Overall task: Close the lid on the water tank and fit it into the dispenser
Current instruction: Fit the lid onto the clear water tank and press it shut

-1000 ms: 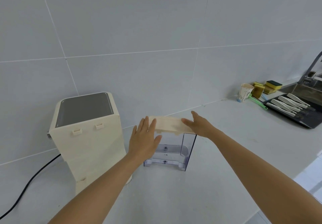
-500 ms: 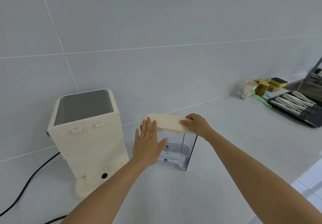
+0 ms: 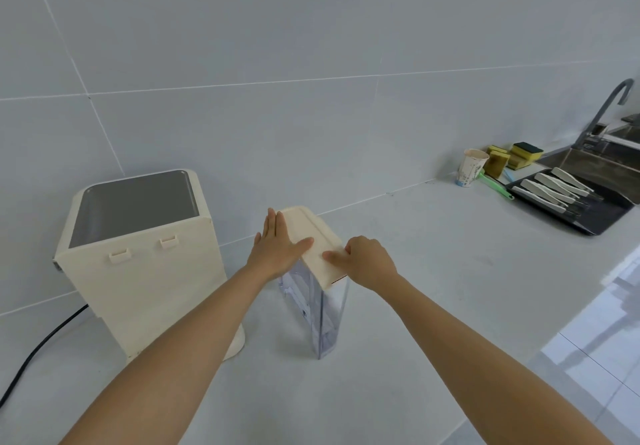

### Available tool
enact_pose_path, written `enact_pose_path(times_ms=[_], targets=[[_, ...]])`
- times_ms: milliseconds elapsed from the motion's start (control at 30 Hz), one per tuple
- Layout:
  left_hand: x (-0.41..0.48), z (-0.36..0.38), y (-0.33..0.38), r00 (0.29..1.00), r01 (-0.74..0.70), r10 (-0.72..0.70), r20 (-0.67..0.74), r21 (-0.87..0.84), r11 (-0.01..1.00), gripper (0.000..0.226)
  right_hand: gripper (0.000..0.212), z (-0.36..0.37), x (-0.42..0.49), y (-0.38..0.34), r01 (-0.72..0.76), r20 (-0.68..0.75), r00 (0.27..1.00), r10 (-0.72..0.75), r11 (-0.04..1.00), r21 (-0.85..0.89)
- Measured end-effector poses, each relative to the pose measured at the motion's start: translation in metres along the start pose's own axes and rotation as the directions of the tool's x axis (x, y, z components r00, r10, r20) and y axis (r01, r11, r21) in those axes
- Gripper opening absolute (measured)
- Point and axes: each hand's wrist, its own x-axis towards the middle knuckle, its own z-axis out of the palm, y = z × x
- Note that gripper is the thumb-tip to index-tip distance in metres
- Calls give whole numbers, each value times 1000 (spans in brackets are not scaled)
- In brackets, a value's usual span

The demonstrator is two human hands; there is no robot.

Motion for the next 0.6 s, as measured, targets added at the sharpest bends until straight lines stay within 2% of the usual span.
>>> enact_pose_path(times_ms=[100, 300, 467, 600], targets=[[3, -6, 9, 997, 3, -2, 74, -12, 1000, 92, 48, 6, -9, -6, 13, 16, 1000, -13, 999, -46], [5, -14, 13, 979, -48, 37, 200, 50, 998, 90, 49, 18, -21, -11, 81, 59, 995, -78, 995, -65], [3, -14, 14, 986, -71, 33, 166, 226, 971, 83, 54, 6, -20, -11, 100, 68, 994, -91, 986, -136], [-11, -8, 24, 996, -74, 52, 77, 328, 942, 74, 52, -21, -9, -17, 104, -96, 987, -126, 972, -213]])
